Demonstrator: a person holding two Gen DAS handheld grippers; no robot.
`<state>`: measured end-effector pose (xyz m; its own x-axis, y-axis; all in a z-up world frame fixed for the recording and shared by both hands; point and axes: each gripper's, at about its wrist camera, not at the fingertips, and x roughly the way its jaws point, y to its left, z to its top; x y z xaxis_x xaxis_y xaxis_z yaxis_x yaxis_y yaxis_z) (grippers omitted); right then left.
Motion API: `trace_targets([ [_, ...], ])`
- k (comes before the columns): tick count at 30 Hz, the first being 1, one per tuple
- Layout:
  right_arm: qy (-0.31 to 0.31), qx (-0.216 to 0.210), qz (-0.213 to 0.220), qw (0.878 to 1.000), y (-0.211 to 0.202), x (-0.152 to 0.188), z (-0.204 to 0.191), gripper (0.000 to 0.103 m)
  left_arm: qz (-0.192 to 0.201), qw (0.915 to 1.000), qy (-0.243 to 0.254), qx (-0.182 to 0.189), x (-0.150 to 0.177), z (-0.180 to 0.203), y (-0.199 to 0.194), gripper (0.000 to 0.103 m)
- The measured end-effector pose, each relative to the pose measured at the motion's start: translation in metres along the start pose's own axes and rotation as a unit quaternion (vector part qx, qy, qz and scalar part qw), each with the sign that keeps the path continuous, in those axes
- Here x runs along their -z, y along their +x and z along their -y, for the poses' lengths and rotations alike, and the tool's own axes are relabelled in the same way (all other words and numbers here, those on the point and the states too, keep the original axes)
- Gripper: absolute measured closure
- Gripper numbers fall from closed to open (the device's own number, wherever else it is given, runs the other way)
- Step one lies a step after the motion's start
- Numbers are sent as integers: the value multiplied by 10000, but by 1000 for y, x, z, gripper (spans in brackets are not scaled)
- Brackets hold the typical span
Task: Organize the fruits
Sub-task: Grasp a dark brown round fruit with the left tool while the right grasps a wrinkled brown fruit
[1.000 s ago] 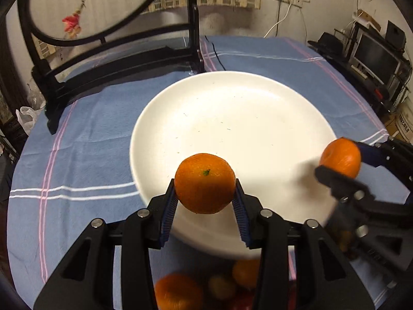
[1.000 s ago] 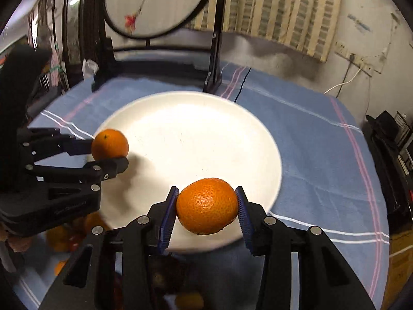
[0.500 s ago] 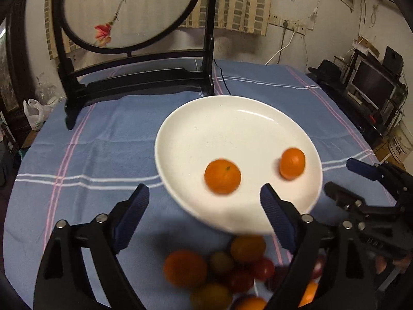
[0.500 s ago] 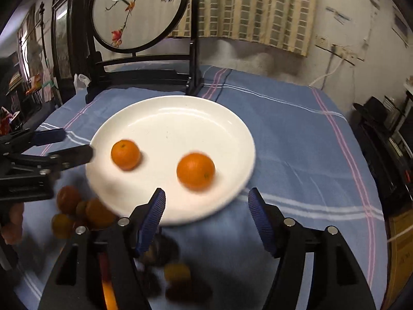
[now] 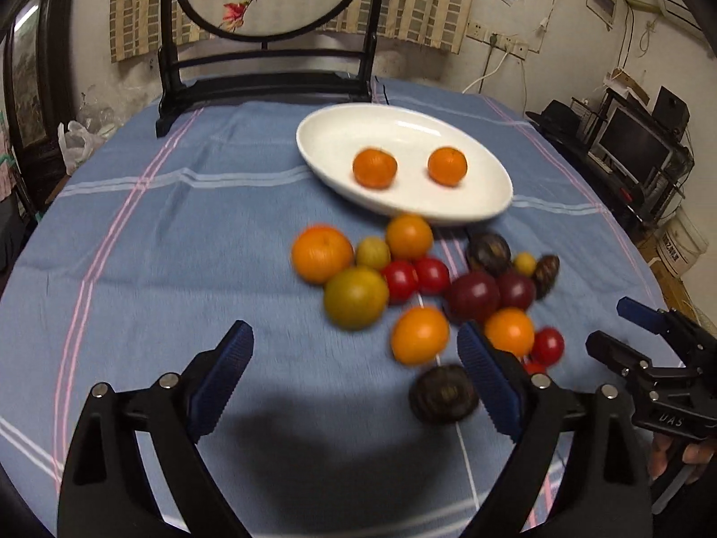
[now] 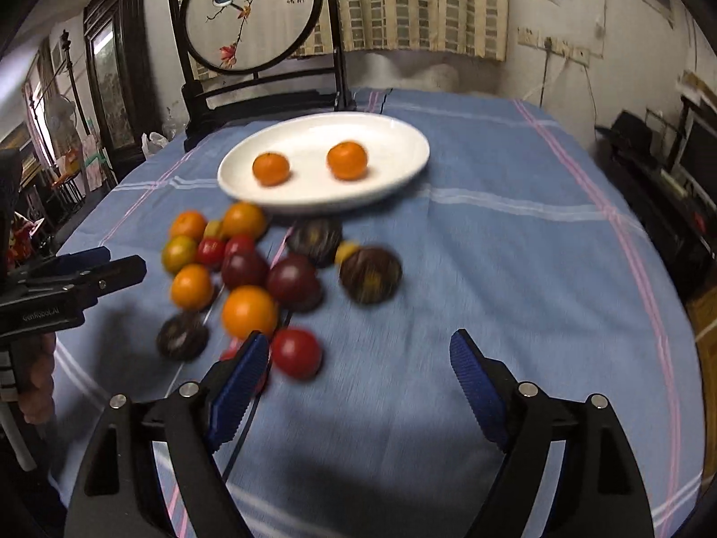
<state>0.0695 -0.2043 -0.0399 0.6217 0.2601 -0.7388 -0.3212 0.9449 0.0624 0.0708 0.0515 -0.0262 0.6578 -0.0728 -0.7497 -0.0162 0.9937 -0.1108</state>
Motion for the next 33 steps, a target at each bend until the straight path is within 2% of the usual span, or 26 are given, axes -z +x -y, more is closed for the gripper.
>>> trace_targets([
  [6, 73, -79, 1, 9999, -11, 21, -3, 19, -261, 9995, 103, 127, 26, 18, 3, 13],
  [13, 150, -140, 85, 9998, -20, 29, 7, 19, -514, 9979, 348, 162, 34, 37, 19, 13],
  [15, 196, -200, 115, 9995, -22, 31, 10, 19, -587, 9974, 419, 25, 33, 40, 28, 19],
  [16, 202, -231, 135, 9994, -23, 31, 11, 19, -692, 9967, 430, 1, 32, 41, 34, 27],
  [18, 185, -259, 149, 9994, -24, 32, 12, 19, -657, 9966, 492, -60, 29, 44, 37, 32],
  [20, 148, -292, 149, 9994, -24, 32, 12, 19, -615, 9962, 610, -54, 26, 49, 39, 48],
  [21, 135, -297, 138, 9994, -23, 33, 12, 19, -614, 9959, 661, -72, 25, 52, 41, 50],
  [23, 116, -301, 126, 9994, -22, 33, 12, 19, -596, 9956, 714, -84, 23, 55, 42, 61],
  [33, 10, -154, 9, 9999, -11, 22, 9, 19, -527, 9963, 684, 52, 34, 44, 25, 62],
])
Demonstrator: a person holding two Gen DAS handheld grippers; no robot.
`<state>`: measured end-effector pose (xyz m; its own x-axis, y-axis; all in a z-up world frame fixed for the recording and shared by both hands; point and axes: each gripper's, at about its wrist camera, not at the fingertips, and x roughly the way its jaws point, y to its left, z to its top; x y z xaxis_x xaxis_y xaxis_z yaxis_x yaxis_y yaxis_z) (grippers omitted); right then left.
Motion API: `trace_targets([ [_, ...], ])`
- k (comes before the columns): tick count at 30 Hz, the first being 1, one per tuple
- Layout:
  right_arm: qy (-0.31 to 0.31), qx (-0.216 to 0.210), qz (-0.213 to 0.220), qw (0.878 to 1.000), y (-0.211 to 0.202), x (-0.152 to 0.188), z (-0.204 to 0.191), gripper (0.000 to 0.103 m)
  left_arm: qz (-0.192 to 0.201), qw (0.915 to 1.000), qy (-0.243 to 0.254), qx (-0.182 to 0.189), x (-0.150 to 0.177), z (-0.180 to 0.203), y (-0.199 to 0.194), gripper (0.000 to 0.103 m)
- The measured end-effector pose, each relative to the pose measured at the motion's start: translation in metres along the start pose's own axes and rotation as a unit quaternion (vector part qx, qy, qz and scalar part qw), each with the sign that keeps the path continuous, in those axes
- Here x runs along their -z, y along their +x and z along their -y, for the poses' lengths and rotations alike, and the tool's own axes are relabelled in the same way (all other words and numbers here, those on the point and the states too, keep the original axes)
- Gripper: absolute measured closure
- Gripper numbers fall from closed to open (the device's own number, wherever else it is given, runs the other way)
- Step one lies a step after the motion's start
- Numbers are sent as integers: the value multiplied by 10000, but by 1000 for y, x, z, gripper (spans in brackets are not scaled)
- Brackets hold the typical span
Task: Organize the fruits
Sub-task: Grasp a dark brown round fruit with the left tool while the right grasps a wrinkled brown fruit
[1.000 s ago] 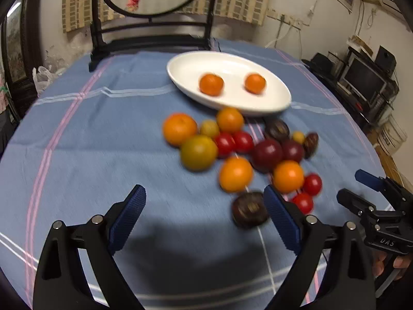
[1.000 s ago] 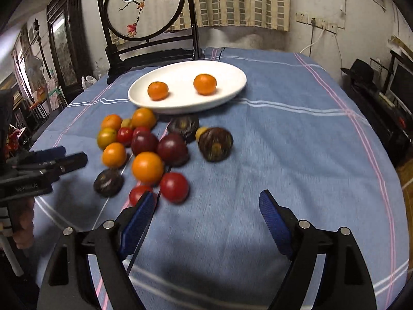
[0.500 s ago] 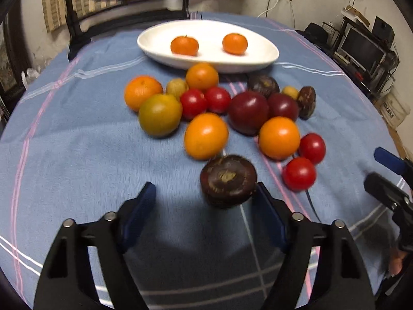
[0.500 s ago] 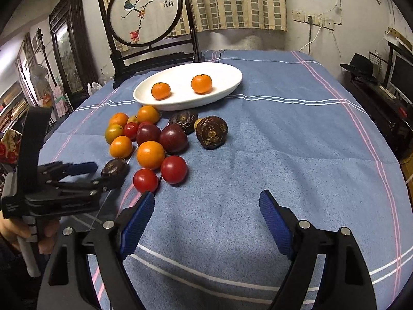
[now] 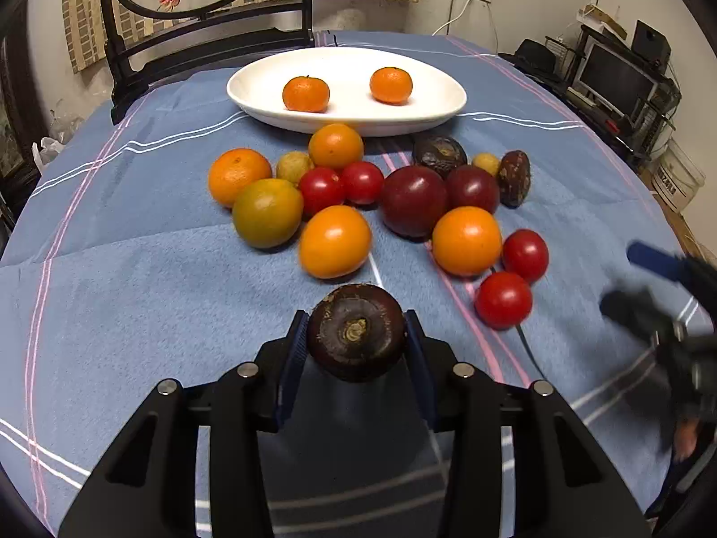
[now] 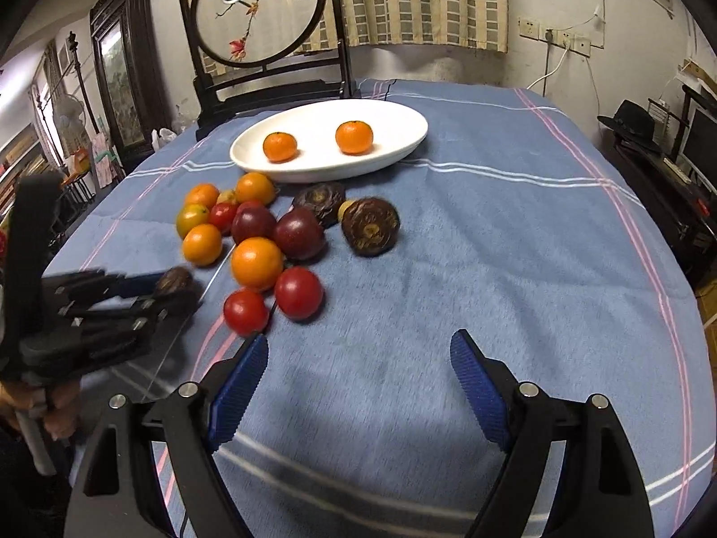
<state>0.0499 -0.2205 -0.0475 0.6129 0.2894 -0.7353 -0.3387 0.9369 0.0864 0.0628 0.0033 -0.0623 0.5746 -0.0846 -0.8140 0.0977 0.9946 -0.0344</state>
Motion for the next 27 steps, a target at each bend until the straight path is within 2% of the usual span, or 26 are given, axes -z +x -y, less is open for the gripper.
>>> trace_targets([
  [3, 65, 205, 23, 9998, 7, -15, 5, 19, 57, 10000, -10, 73, 4, -5, -6, 62],
  [5, -101, 390, -17, 9992, 15, -25, 4, 19, 90, 9999, -51, 87, 5, -10, -9, 62],
  [10, -510, 504, -293, 9970, 38, -44, 3, 20, 68, 9997, -177, 134, 5, -21, -9, 62],
  [17, -741, 473, -568, 9945, 66, -61, 1, 23, 42, 9996, -200, 178, 4, -24, -5, 62],
  [23, -944, 473, -776, 9914, 88, -69, -4, 40, 25, 9996, -198, 193, 1, -25, -1, 62],
  [25, -988, 421, -844, 9906, 94, -70, -7, 57, 21, 9996, -198, 185, 0, -25, 0, 62],
  [26, -1008, 345, -828, 9909, 94, -70, -8, 62, 17, 9996, -197, 181, 0, -25, 0, 62],
  [27, -1029, 346, -801, 9909, 93, -70, -10, 62, 9, 9996, -203, 178, 0, -25, 1, 62],
])
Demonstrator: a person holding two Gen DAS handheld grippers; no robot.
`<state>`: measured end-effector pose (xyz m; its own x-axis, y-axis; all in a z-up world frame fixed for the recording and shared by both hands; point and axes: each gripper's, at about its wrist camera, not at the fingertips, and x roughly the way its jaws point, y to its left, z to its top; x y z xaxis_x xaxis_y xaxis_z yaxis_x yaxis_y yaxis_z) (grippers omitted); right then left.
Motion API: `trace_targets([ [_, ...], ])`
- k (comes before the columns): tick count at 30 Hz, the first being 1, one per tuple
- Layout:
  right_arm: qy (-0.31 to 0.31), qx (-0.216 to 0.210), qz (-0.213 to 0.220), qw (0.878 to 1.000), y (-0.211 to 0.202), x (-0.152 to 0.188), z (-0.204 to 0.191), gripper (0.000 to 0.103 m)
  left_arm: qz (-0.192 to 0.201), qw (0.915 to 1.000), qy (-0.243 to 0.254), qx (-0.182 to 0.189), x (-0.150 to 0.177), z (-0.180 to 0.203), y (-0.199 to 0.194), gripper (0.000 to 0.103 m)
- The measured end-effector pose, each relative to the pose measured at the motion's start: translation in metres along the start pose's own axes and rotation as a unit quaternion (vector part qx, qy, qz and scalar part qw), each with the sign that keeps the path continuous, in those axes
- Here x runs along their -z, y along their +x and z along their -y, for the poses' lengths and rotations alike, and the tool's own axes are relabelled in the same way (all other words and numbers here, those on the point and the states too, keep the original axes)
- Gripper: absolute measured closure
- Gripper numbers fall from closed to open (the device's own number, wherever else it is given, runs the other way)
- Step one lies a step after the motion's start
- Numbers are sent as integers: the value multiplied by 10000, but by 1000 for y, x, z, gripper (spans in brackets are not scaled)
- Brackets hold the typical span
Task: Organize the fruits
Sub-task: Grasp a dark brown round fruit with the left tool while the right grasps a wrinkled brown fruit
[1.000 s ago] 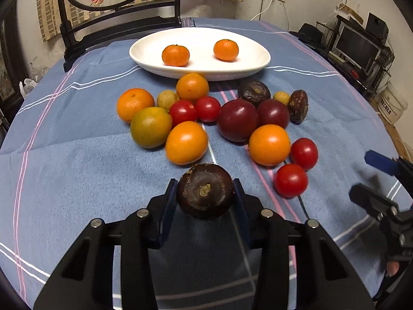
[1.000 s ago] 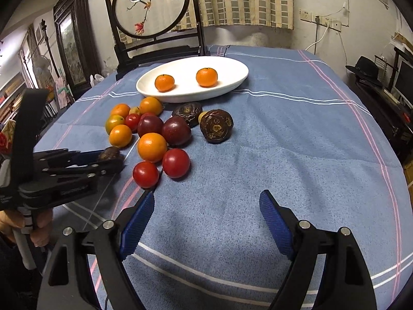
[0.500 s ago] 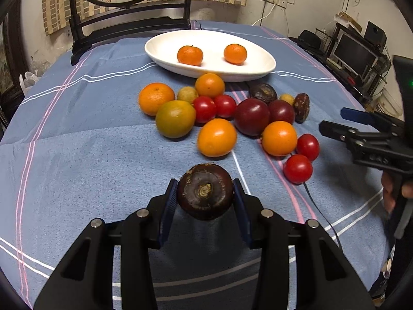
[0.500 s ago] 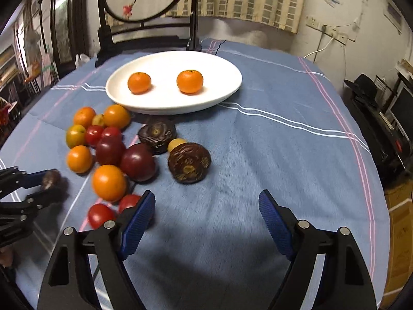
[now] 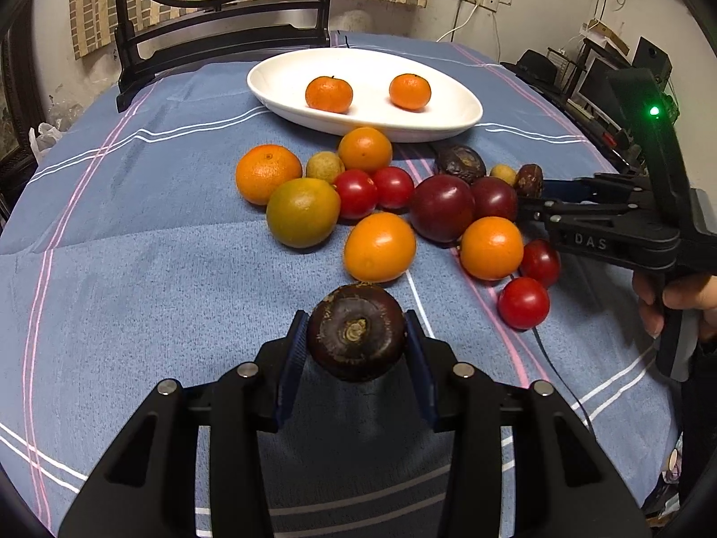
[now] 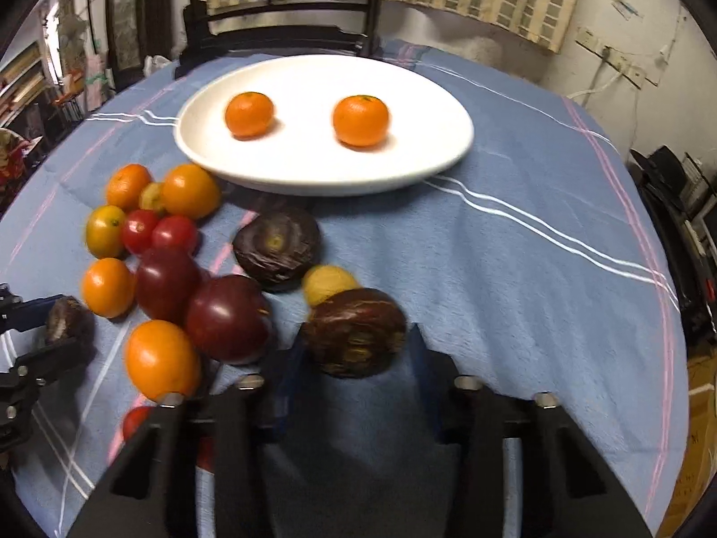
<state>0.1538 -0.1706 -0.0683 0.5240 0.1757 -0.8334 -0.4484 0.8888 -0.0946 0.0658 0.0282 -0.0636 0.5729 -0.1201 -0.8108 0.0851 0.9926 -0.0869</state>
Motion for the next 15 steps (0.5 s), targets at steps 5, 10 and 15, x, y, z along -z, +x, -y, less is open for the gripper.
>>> trace_targets([
  [5, 182, 94, 244, 9995, -19, 6, 3, 62, 3, 10000, -19, -10, -1, -2, -3, 62],
  [10, 312, 90, 698, 9970, -55, 8, 15, 62, 181, 9998, 61, 42, -16, -3, -17, 62],
  [15, 287, 32, 1165, 9928, -80, -10, 19, 62, 445, 9989, 124, 46, -52, -3, -30, 62],
])
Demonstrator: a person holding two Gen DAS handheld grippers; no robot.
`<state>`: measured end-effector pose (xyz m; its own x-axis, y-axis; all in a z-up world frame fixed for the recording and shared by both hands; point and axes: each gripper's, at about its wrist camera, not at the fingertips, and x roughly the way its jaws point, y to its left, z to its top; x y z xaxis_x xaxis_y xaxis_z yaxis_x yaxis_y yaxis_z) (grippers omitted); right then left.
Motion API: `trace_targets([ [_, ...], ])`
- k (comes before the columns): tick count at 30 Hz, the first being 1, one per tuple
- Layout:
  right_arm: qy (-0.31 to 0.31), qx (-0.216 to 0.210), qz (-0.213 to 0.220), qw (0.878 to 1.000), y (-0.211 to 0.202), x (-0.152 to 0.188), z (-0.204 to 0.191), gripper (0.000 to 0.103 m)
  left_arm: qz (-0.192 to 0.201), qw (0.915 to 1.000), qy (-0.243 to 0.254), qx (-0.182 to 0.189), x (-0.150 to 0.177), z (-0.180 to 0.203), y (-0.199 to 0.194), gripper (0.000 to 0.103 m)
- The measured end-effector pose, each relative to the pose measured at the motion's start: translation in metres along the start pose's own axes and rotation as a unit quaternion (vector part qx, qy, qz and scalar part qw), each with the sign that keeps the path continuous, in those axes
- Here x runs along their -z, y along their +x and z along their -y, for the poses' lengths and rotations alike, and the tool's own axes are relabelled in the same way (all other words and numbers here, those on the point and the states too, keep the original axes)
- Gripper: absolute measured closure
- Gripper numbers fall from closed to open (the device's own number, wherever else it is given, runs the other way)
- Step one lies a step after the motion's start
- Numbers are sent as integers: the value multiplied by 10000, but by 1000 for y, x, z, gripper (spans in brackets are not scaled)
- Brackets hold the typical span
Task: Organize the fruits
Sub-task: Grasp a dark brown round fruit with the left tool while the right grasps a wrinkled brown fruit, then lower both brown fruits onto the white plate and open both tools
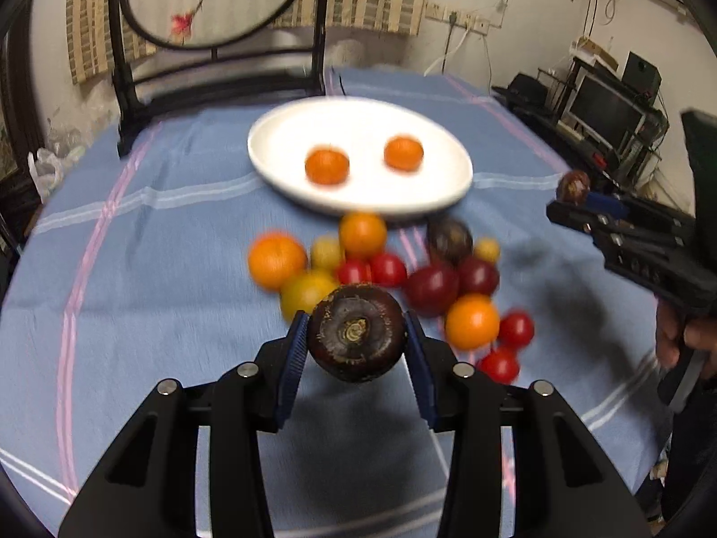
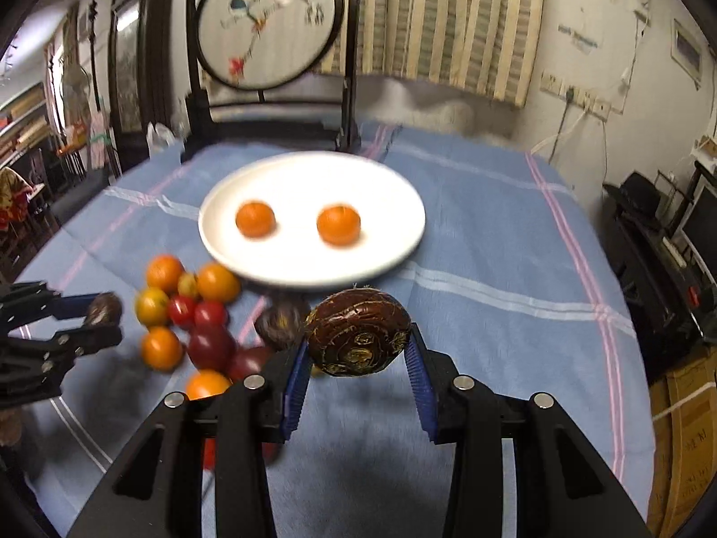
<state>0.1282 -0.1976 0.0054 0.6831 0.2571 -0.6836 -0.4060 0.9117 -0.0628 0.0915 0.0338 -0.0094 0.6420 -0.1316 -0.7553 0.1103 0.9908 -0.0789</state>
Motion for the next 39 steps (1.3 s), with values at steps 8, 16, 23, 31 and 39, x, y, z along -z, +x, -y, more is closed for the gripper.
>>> trace_targets([
  [8, -212, -103, 286, 9993, 27, -42, -9, 62, 338, 9989, 23, -311, -82, -8, 26, 62],
  [16, -175, -104, -213, 9996, 92, -61, -6, 62, -94, 9969, -140, -772, -134, -35, 104, 62],
  [23, -168, -3, -493, 9986, 131, -70, 3, 62, -333, 9955, -218, -864, -149, -48, 148, 62],
  [31, -67, 280, -565, 9980, 148, -69, 6, 37, -373, 9948, -369, -875, -159, -52, 159, 38],
  [39, -63, 164, -305, 9994, 101, -58, 3, 34, 104, 9965, -397, -734, -142, -46, 98, 25],
])
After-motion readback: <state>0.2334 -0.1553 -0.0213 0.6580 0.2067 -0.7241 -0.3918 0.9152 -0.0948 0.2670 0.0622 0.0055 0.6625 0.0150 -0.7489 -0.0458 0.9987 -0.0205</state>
